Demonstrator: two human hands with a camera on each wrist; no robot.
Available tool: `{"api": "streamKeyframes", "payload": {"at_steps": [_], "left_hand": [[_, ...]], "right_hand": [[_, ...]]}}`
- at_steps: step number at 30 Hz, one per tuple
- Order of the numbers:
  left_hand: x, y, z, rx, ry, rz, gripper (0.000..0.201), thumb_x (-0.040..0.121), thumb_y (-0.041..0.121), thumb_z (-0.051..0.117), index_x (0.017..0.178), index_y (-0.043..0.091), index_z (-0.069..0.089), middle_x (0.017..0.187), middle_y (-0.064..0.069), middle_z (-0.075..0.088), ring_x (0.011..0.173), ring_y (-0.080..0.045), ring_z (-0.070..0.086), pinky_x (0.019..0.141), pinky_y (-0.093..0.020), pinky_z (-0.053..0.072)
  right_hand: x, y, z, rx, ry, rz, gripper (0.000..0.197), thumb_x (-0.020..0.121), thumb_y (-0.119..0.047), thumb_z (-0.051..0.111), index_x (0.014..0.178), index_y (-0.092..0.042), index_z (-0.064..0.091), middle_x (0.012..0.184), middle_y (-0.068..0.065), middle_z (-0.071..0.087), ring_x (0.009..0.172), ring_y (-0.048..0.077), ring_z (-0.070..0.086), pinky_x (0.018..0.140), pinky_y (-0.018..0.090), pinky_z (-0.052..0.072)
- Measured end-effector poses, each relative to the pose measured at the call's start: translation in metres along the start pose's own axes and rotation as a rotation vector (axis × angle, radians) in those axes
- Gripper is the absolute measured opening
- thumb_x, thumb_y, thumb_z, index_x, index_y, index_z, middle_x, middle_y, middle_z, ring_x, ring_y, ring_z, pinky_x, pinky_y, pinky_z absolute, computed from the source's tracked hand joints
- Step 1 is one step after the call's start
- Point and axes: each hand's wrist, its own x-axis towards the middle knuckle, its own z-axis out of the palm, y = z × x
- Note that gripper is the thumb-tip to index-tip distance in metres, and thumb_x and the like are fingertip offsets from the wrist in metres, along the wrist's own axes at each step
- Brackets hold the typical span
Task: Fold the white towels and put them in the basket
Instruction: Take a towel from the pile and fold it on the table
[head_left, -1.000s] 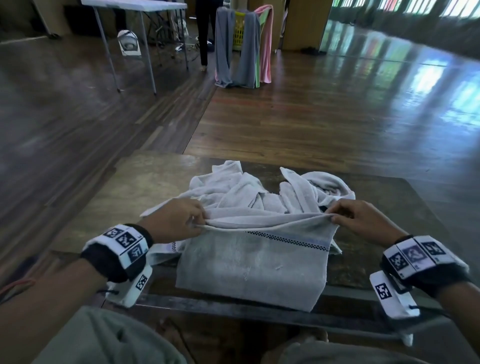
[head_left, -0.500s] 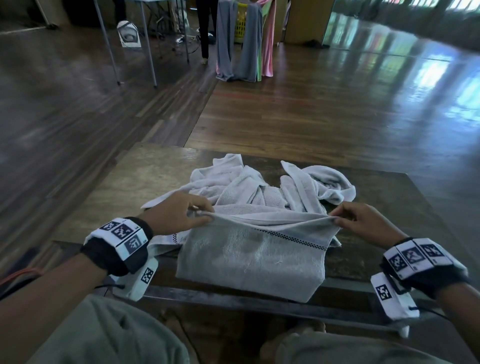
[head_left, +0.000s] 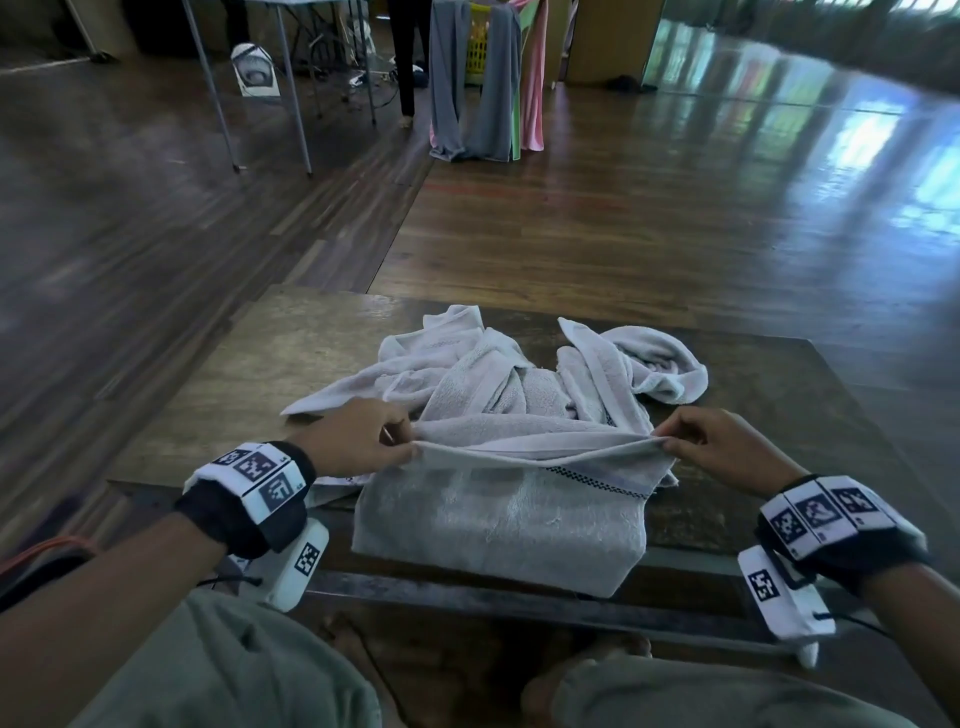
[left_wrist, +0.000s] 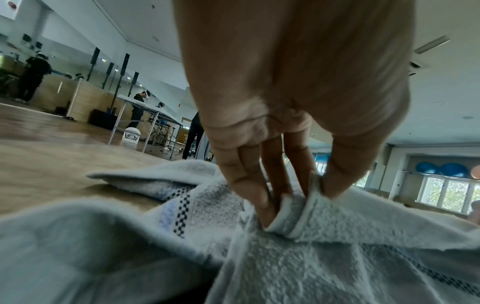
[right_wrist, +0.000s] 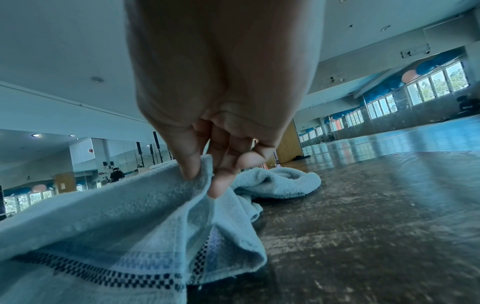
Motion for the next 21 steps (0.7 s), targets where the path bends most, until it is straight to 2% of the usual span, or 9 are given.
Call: {"api": "streamKeyframes", "payload": {"at_steps": [2, 4, 7, 9, 12, 13, 16, 19, 21], "left_hand": [[-0.002, 0.001, 0.005, 0.014, -0.017, -0.013, 0.012, 0.083, 0.031, 0.066, 0.076, 0.021, 0.064, 0.074, 0.012, 0.064, 0.067, 0.000, 0.058, 0.059, -0.008, 0.042], [-0.002, 0.003, 0.011, 0.012, -0.032, -0.007, 0.010, 0.080, 0.025, 0.068, 0.073, 0.018, 0.066, 0.077, 0.008, 0.067, 0.071, -0.004, 0.060, 0.060, -0.010, 0.044], [-0.002, 0.004, 0.023, 0.078, -0.074, 0.029, 0.016, 0.077, 0.017, 0.070, 0.067, 0.027, 0.062, 0.076, 0.008, 0.066, 0.070, -0.003, 0.058, 0.061, -0.008, 0.039], [-0.002, 0.002, 0.027, 0.099, -0.088, 0.036, 0.022, 0.076, 0.017, 0.072, 0.065, 0.030, 0.059, 0.073, 0.011, 0.063, 0.068, -0.002, 0.056, 0.063, -0.012, 0.041], [-0.003, 0.000, 0.030, 0.114, -0.092, 0.037, 0.022, 0.074, 0.018, 0.074, 0.064, 0.029, 0.058, 0.074, 0.008, 0.065, 0.070, -0.007, 0.058, 0.067, -0.022, 0.049], [-0.004, -0.001, 0.031, 0.111, -0.085, 0.044, 0.021, 0.074, 0.017, 0.074, 0.065, 0.028, 0.058, 0.075, 0.007, 0.065, 0.070, -0.007, 0.058, 0.067, -0.021, 0.048], [-0.008, 0.000, 0.030, 0.059, 0.004, 0.066, 0.019, 0.073, 0.015, 0.073, 0.066, 0.025, 0.057, 0.076, 0.008, 0.060, 0.068, -0.003, 0.053, 0.062, -0.011, 0.041], [-0.014, 0.002, 0.022, -0.029, 0.146, 0.084, 0.016, 0.071, 0.010, 0.072, 0.068, 0.018, 0.058, 0.080, 0.003, 0.057, 0.072, -0.010, 0.053, 0.067, -0.024, 0.047], [-0.018, 0.005, 0.014, -0.095, 0.219, 0.120, 0.017, 0.068, 0.006, 0.072, 0.067, 0.016, 0.059, 0.079, 0.002, 0.057, 0.072, -0.014, 0.055, 0.067, -0.027, 0.050]], "right_hand": [[-0.001, 0.001, 0.002, -0.002, -0.006, 0.004, 0.010, 0.084, -0.013, 0.066, 0.086, -0.023, 0.067, 0.083, -0.007, 0.069, 0.079, 0.010, 0.065, 0.075, 0.027, 0.054], [-0.001, 0.001, 0.003, -0.008, -0.006, 0.003, 0.011, 0.084, -0.013, 0.066, 0.085, -0.024, 0.068, 0.081, -0.006, 0.069, 0.078, 0.012, 0.066, 0.075, 0.029, 0.054], [-0.002, 0.000, 0.007, -0.004, -0.010, 0.013, 0.012, 0.084, -0.013, 0.066, 0.084, -0.024, 0.067, 0.081, -0.004, 0.069, 0.077, 0.015, 0.066, 0.075, 0.032, 0.054], [-0.003, -0.001, 0.008, -0.004, -0.006, 0.019, 0.011, 0.083, -0.013, 0.066, 0.084, -0.024, 0.068, 0.081, -0.004, 0.069, 0.077, 0.014, 0.065, 0.074, 0.032, 0.054], [-0.006, -0.001, 0.009, -0.010, -0.013, 0.014, 0.011, 0.083, -0.013, 0.067, 0.084, -0.024, 0.068, 0.080, -0.003, 0.070, 0.074, 0.014, 0.065, 0.071, 0.031, 0.053], [-0.006, -0.001, 0.009, -0.011, -0.013, 0.017, 0.011, 0.083, -0.013, 0.067, 0.084, -0.024, 0.068, 0.080, -0.003, 0.070, 0.074, 0.014, 0.064, 0.071, 0.030, 0.052], [-0.008, -0.001, 0.008, -0.017, -0.009, 0.024, 0.010, 0.083, -0.013, 0.066, 0.085, -0.023, 0.069, 0.080, -0.004, 0.070, 0.075, 0.014, 0.065, 0.073, 0.033, 0.054], [-0.010, -0.003, 0.005, -0.010, -0.001, 0.027, 0.011, 0.083, -0.013, 0.066, 0.086, -0.023, 0.069, 0.081, -0.005, 0.071, 0.076, 0.009, 0.065, 0.075, 0.031, 0.055], [-0.011, -0.008, 0.001, 0.006, 0.012, 0.014, 0.011, 0.084, -0.013, 0.066, 0.088, -0.023, 0.070, 0.084, -0.007, 0.070, 0.078, 0.006, 0.065, 0.076, 0.028, 0.054]]}}
